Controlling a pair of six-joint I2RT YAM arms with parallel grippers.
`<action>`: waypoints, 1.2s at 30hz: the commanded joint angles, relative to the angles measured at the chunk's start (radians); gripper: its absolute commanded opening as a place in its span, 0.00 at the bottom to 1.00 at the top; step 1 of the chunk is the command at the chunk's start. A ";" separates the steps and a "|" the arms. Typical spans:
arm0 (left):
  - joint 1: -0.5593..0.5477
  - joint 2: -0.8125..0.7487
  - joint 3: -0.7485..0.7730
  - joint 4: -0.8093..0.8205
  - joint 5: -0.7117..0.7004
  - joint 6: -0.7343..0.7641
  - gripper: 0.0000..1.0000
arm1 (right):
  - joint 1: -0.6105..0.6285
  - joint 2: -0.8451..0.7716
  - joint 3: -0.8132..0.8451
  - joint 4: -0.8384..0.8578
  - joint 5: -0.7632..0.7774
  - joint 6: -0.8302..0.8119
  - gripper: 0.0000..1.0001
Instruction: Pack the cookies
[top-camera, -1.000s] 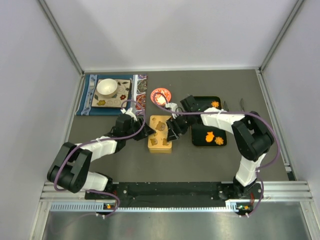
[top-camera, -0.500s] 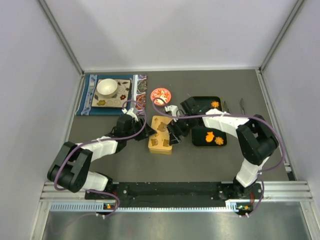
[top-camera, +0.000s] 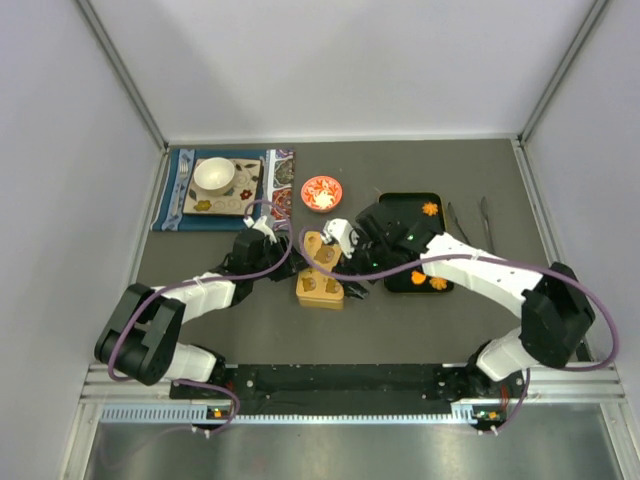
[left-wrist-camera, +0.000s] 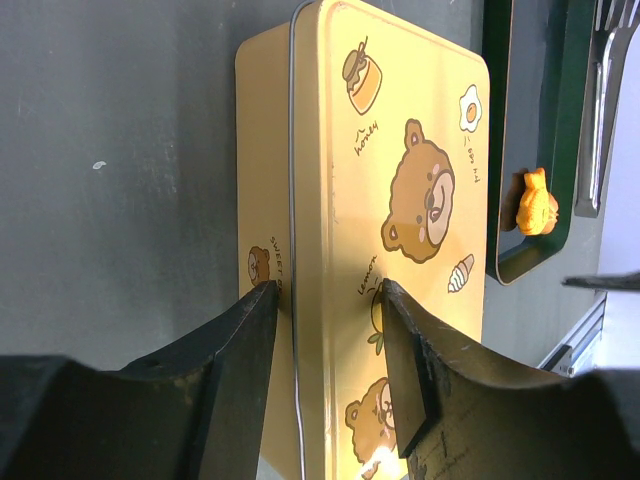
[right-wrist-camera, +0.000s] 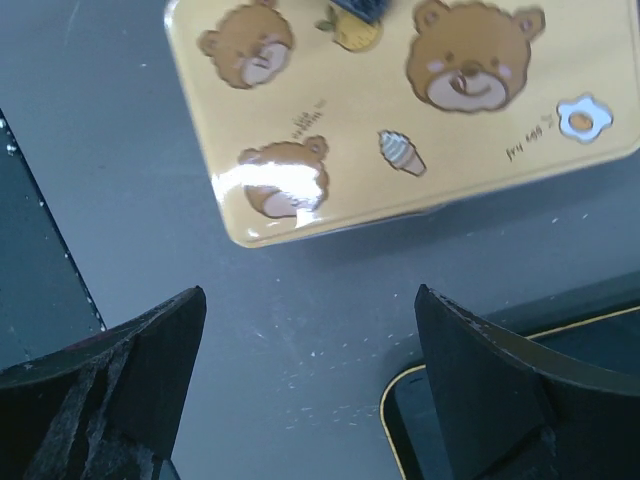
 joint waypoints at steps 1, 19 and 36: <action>-0.012 0.013 -0.020 -0.031 -0.004 0.011 0.49 | 0.126 -0.073 0.006 -0.005 0.166 -0.094 0.87; -0.014 0.003 -0.014 -0.033 -0.001 0.007 0.49 | 0.443 0.055 -0.080 0.231 0.648 -0.252 0.87; -0.014 0.007 -0.012 -0.033 0.001 0.002 0.49 | 0.556 0.181 -0.197 0.453 0.907 -0.279 0.82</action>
